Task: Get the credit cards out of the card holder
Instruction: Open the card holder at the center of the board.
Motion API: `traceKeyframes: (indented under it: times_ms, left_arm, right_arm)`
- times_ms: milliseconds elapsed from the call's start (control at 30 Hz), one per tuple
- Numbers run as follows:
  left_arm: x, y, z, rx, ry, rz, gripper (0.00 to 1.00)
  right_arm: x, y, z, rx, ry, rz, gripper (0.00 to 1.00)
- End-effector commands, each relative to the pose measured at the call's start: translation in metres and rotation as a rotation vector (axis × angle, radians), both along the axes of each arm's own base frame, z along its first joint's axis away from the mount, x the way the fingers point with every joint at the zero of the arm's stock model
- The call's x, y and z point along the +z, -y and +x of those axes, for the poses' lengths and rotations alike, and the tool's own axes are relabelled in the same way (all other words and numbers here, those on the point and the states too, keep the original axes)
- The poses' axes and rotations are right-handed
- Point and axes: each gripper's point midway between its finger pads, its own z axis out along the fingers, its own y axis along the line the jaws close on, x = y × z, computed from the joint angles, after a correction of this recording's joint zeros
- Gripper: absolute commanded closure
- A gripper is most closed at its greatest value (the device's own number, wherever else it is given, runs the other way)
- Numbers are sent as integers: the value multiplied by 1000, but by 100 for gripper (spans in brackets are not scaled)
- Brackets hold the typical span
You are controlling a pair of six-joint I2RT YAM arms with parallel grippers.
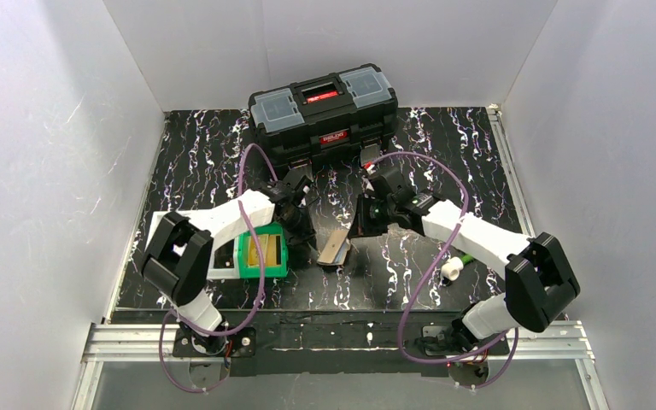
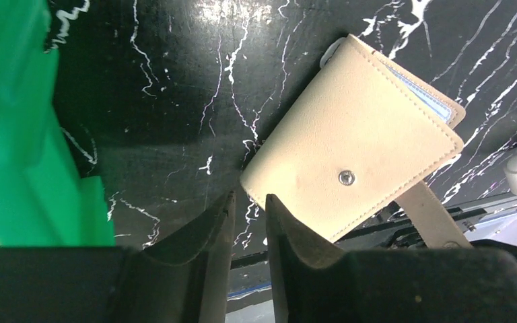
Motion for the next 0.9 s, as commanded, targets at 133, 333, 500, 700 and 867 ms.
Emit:
traceKeyframes:
  times_ms: [133, 333, 500, 700, 867]
  left_arm:
    - [41, -10, 9, -63, 124, 9, 74]
    - [46, -7, 11, -68, 137, -5, 73]
    - [42, -2, 12, -80, 127, -9, 74]
    - [36, 8, 11, -102, 120, 10, 76]
    - [29, 18, 11, -116, 106, 30, 77]
  right_arm:
    - [52, -17, 10, 32, 46, 74, 99]
    - [52, -15, 13, 27, 41, 41, 99]
    - [33, 6, 12, -19, 12, -48, 99]
    - [-3, 61, 5, -164, -79, -151, 99]
    - [-35, 98, -2, -252, -158, -263, 99]
